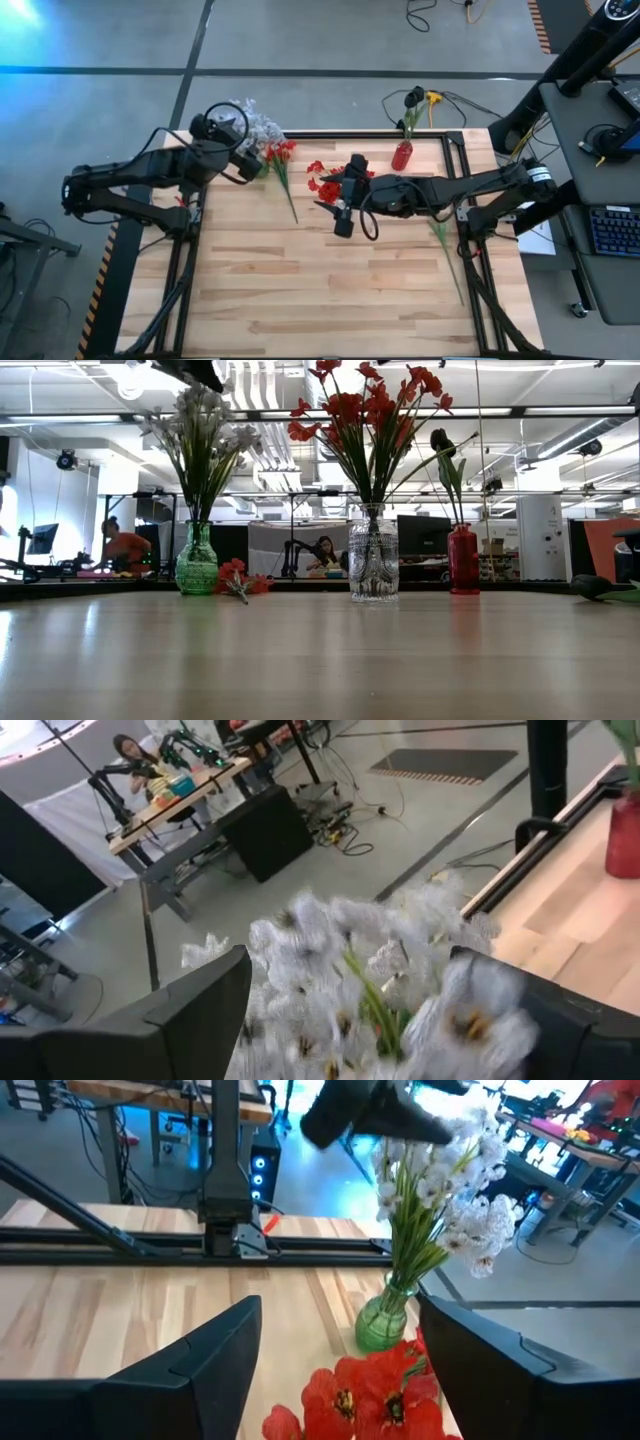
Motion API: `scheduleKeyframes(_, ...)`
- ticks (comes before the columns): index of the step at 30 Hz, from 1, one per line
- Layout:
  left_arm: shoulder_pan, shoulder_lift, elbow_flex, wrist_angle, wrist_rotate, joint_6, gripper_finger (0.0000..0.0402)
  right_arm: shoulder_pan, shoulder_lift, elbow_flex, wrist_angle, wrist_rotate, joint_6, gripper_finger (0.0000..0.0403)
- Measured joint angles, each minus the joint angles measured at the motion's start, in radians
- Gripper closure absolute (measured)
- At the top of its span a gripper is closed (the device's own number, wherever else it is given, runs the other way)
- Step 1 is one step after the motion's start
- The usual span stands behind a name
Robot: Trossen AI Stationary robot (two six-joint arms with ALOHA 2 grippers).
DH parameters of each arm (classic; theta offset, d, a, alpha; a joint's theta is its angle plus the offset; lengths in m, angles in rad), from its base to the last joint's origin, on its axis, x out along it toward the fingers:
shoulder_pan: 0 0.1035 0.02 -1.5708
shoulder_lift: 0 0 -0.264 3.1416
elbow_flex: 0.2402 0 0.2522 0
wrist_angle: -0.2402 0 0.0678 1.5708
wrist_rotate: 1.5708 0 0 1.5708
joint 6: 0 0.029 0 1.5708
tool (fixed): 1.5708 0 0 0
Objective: Sort flowers into vase by color
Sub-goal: Put the white flower into the green vase, then put the red flower into the transparent vase
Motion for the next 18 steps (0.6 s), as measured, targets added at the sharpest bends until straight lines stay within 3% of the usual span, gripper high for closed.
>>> scheduleKeyframes(12,-0.023,0.074,0.142,-0.164,0.050,-0.041,0.0081,0.001,-0.001,0.000,-0.055,0.000,0.028,0.0134)
scheduleKeyframes(18,-0.024,0.123,0.295,-0.333,0.049,-0.045,0.0081,0.001,-0.028,0.000,-0.098,0.000,0.042,0.0128)
